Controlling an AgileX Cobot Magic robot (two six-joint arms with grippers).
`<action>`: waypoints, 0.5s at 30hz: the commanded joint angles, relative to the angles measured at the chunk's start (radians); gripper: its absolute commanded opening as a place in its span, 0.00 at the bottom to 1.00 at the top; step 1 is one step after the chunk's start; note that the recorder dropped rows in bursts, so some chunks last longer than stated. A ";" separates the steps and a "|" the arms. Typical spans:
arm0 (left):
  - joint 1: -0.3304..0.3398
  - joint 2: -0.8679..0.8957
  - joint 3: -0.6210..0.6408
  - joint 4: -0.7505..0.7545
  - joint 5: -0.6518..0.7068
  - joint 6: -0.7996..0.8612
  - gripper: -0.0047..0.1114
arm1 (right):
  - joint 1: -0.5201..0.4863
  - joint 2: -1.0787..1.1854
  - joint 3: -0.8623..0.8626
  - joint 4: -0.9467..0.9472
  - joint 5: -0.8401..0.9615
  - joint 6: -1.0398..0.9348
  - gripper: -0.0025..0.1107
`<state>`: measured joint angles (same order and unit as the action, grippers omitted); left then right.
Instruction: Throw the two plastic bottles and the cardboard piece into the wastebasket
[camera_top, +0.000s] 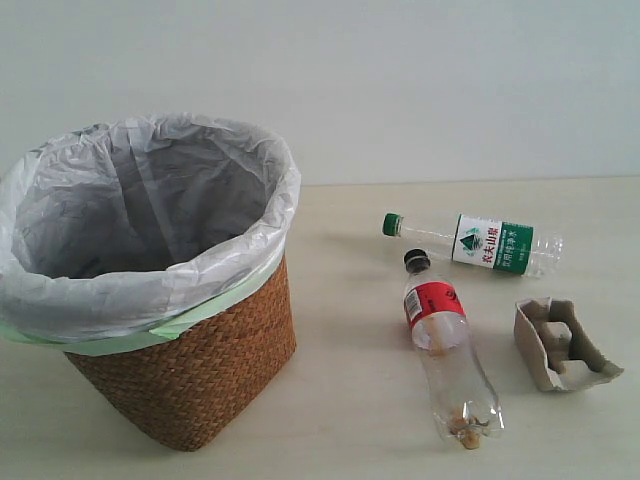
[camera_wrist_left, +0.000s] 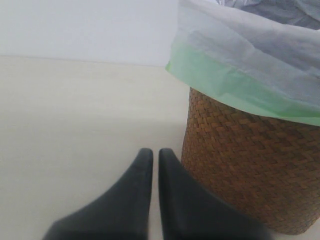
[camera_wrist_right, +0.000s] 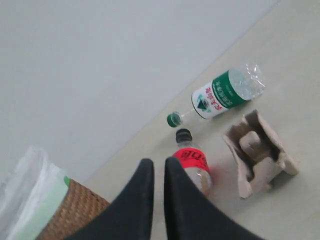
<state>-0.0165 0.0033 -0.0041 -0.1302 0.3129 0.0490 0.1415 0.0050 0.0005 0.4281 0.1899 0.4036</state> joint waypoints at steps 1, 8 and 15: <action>0.001 -0.003 0.004 0.003 -0.003 -0.005 0.07 | -0.004 -0.005 -0.001 0.038 -0.123 0.040 0.06; 0.001 -0.003 0.004 0.003 -0.003 -0.005 0.07 | -0.002 -0.005 -0.139 0.012 0.035 -0.204 0.06; 0.001 -0.003 0.004 0.003 -0.003 -0.005 0.07 | -0.002 0.508 -0.570 0.002 0.403 -0.438 0.06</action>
<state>-0.0165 0.0033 -0.0041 -0.1302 0.3129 0.0490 0.1415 0.3363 -0.4721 0.4498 0.4631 0.0280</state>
